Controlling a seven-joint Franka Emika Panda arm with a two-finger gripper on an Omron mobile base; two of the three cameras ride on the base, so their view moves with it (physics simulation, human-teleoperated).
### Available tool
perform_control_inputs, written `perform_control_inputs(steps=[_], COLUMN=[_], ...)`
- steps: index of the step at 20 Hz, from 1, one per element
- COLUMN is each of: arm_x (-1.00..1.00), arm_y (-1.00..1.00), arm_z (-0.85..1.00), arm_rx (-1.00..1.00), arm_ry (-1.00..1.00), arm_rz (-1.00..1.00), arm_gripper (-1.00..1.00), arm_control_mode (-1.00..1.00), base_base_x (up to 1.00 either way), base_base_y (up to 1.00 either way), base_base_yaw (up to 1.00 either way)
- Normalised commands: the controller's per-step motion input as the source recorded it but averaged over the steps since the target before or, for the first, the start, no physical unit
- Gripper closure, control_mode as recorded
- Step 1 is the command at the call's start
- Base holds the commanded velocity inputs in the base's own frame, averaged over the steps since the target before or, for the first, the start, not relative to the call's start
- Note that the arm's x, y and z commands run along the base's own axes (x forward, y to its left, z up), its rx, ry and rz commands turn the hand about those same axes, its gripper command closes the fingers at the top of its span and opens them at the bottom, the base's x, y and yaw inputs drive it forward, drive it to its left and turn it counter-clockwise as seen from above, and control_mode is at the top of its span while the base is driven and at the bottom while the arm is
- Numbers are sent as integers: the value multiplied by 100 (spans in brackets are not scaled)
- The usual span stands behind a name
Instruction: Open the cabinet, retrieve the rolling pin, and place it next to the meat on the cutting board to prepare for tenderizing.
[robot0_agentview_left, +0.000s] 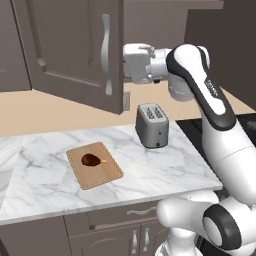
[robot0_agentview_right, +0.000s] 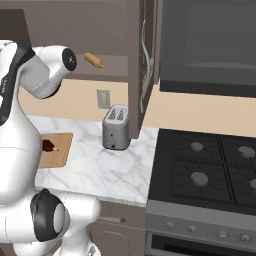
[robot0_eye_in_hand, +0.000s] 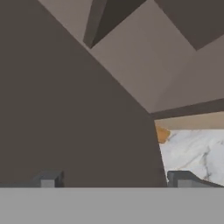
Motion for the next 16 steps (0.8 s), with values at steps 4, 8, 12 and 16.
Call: perform_control_inputs(steps=[4,8,12,16], arm_x=[-37,-46,-44,-34], arm_y=[92,99,100,94], arm_z=[-13,-14,-14,-9], arm_rx=[0,-5,-8,-9], arm_ry=[-2,-5,-6,-8], arm_rz=[14,14,12,9], arm_gripper=[-100,-100,-100,-100], arm_control_mode=[-100,-100,-100,-100], base_base_x=[0,0,0,0], base_base_y=[0,0,0,0], base_base_yaw=[0,0,0,0])
